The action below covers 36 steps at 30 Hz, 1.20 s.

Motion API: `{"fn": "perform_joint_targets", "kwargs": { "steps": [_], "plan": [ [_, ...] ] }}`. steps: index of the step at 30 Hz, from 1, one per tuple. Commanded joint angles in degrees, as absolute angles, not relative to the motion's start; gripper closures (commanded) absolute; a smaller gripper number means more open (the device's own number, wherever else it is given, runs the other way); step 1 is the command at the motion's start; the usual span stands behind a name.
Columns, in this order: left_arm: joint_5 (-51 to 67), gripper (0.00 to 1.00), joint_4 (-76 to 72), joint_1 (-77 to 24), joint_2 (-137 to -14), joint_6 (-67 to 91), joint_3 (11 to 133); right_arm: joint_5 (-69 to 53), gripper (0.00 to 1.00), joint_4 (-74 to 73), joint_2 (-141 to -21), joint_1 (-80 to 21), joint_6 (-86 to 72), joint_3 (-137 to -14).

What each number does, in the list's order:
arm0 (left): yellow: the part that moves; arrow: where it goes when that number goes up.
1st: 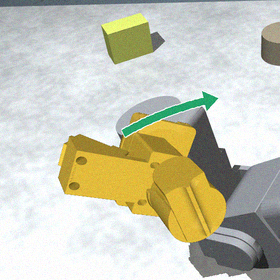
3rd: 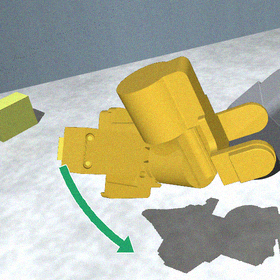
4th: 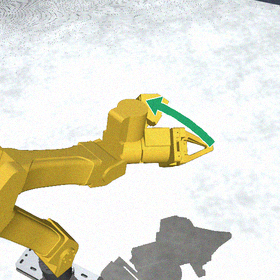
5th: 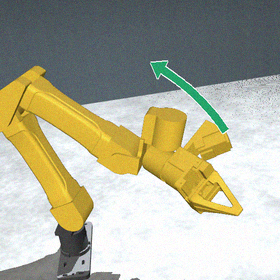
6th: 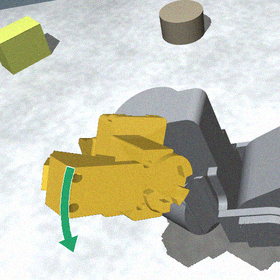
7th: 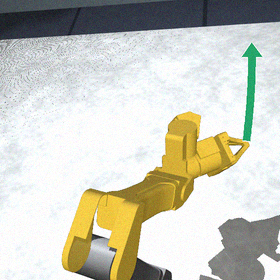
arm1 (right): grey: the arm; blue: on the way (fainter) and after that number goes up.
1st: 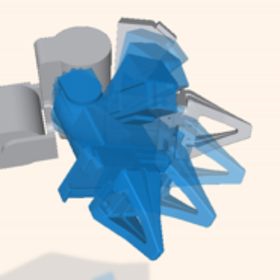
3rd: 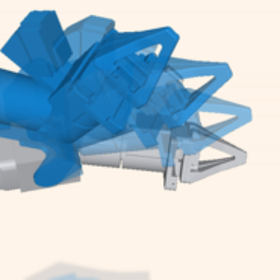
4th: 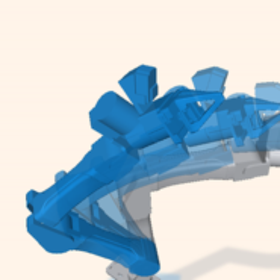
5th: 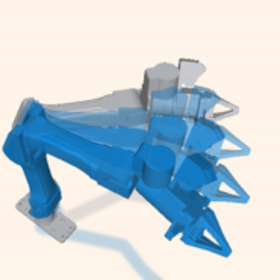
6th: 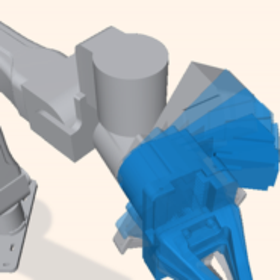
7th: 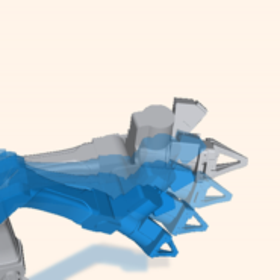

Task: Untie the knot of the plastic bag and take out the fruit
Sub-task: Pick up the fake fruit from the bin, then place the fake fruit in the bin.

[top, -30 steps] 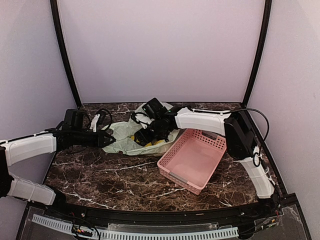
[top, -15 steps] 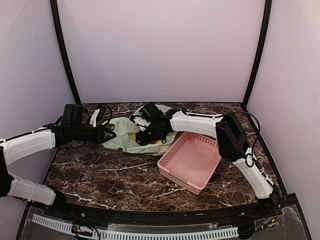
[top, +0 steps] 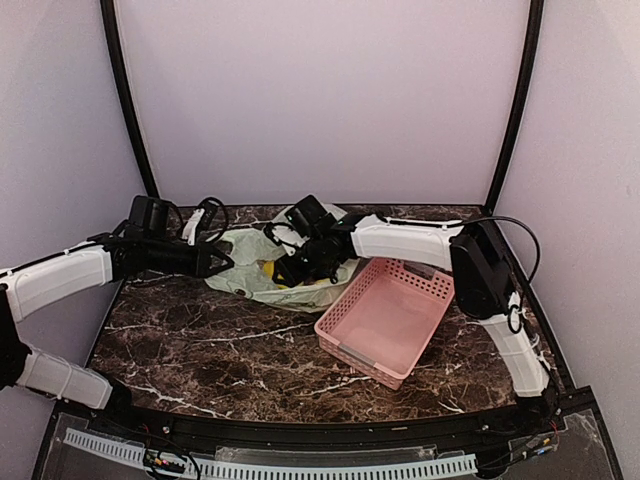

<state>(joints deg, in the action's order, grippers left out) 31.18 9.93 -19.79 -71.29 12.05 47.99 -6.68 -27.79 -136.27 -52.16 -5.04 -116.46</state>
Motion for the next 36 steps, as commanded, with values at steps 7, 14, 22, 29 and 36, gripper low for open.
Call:
{"fn": "perform_joint_targets", "kwargs": {
  "steps": [7, 14, 22, 29, 36],
  "plan": [
    [27.2, 0.99, 17.7, -19.3, -71.0, 1.2, 53.1, -8.8, 1.00, -16.6, -117.7, -52.4, -8.2, -103.9],
    [24.4, 0.99, 17.6, -18.8, -70.6, 0.4, 52.2, -11.9, 1.00, -13.0, -111.1, -52.3, -11.0, -96.1],
    [23.9, 0.99, 17.9, -14.8, -71.4, 1.7, 52.2, -22.6, 1.00, -6.9, -105.7, -52.7, -12.0, -89.5],
    [26.5, 0.99, 17.0, -9.1, -71.7, 3.7, 51.6, -31.1, 1.00, 3.0, -99.0, -52.7, -13.6, -83.3],
    [25.2, 0.99, 17.4, -9.1, -71.4, 3.0, 51.4, -31.2, 1.00, 8.3, -90.2, -52.5, -15.8, -76.8]
  ]
}}
